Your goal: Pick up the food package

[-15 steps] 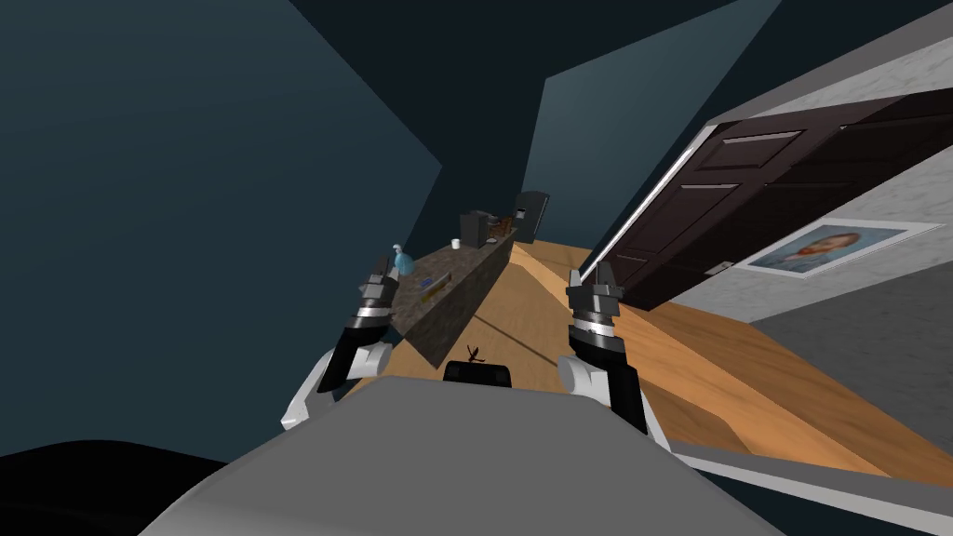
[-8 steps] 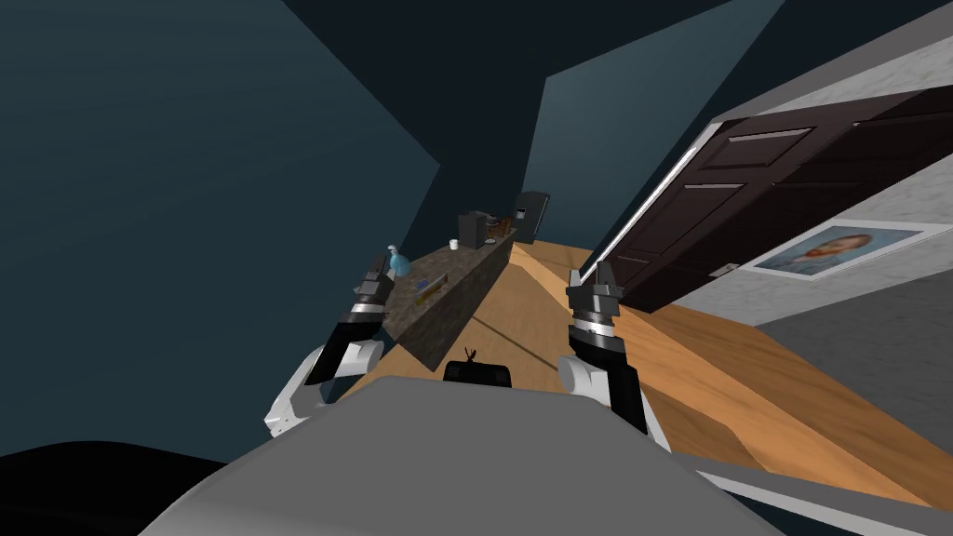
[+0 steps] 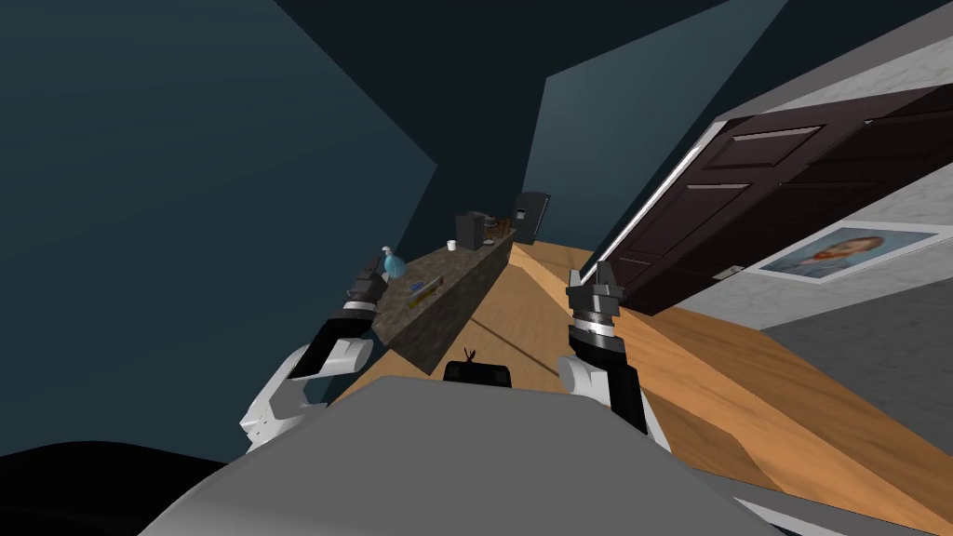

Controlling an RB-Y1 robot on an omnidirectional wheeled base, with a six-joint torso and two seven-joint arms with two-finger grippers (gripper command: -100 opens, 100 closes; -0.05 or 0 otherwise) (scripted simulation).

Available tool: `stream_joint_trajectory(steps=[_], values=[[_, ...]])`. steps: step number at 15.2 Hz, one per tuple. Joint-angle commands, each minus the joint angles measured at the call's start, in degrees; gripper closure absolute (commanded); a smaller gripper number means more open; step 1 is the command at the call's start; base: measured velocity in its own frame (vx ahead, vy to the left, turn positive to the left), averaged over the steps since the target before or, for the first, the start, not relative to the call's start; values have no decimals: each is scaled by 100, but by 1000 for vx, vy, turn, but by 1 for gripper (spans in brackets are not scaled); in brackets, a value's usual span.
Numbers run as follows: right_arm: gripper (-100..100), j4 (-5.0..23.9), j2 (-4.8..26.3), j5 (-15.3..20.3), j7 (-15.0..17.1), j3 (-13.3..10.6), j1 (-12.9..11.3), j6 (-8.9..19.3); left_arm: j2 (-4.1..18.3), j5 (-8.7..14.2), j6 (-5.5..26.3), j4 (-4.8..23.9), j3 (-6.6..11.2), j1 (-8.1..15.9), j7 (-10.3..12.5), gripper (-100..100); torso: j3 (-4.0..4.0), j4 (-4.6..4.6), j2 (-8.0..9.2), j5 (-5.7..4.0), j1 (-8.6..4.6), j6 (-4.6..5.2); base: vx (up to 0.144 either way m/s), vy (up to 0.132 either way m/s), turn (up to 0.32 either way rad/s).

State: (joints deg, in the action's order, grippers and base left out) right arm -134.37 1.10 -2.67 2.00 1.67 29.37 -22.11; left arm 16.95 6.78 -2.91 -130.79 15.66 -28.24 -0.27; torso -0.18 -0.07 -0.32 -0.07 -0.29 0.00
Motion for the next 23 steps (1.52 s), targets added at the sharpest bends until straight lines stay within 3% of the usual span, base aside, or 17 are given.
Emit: stream_joint_trajectory(steps=[1, 2, 3, 5, 6, 9, 10, 13, 14, 16, 17, 21, 22, 23], values=[[0, 0, 0, 0, 0, 0, 0, 0, 33, 47, 286, -31, 58, 15, 43, -100, 0, 0, 0, 0, 0, 0, 58, -50, 14], [0, 0, 0, 0, 0, 0, 0, 0, 33, 47, 303, -31, 58, 15, 43, -100, 1, 0, 3, 1, 4, 0, 31, -29, 3], [0, 0, 0, 0, 0, 0, 0, 0, 133, 188, 510, -21, 229, 35, 159, -100, 5, 1, 10, 2, 11, 0, 50, -51, 4], [0, 0, 0, 0, 0, 0, 0, 0, 133, 188, 687, -21, 229, 35, 159, -100, 4, 1, 7, 1, 6, 0, 53, -56, 13], [0, 0, 0, 0, 0, 0, 0, 0, 228, 334, 865, -8, 403, 55, 278, -100, 5, 1, 9, 2, 8, 0, 57, -58, 10], [0, 0, 0, 0, 0, 0, 0, 0, 228, 334, 1086, -8, 403, 55, 278, -100, 4, 1, 8, 2, 7, 0, 48, -49, 8], [0, 0, 0, 0, 0, 0, 0, 0, 317, 483, 1288, 8, 579, 76, 399, -100, 6, 2, 12, 2, 12, 0, 56, -49, 6], [0, 0, 0, 0, 0, 0, 0, 0, 317, 483, 1498, 8, 579, 76, 399, -100, 4, 1, 8, 2, 8, 0, 49, -46, 9], [0, 0, 0, 0, 0, 0, -1, 0, 401, 634, 1699, 27, 758, 97, 523, -100, 6, 2, 12, 3, 14, 0, 48, -38, 4], [0, 0, 0, 0, 0, 0, 0, 0, 401, 634, 1922, 27, 758, 97, 523, -100, 4, 2, 8, 3, 12, 0, 54, -43, 24], [0, 0, 0, 0, 0, 0, 0, 0, 480, 787, 2060, 48, 937, 117, 648, -100, 5, 2, 9, 3, 14, 0, 58, -57, 31], [0, 0, 0, 0, 0, 0, 0, 0, 480, 787, 2357, 48, 937, 117, 648, -100, 3, 1, 6, 2, 9, 1, 53, -49, -8], [0, 0, 0, 0, 0, 0, -1, 0, 555, 941, 2558, 73, 1117, 137, 774, -100, 6, 2, 12, 3, 17, 1, 53, -32, 2], [0, 0, 0, 0, 0, 0, 0, 0, 555, 941, 2646, 73, 1117, 137, 774, -100, 6, 2, 10, 4, 17, 0, 69, -55, 13]])
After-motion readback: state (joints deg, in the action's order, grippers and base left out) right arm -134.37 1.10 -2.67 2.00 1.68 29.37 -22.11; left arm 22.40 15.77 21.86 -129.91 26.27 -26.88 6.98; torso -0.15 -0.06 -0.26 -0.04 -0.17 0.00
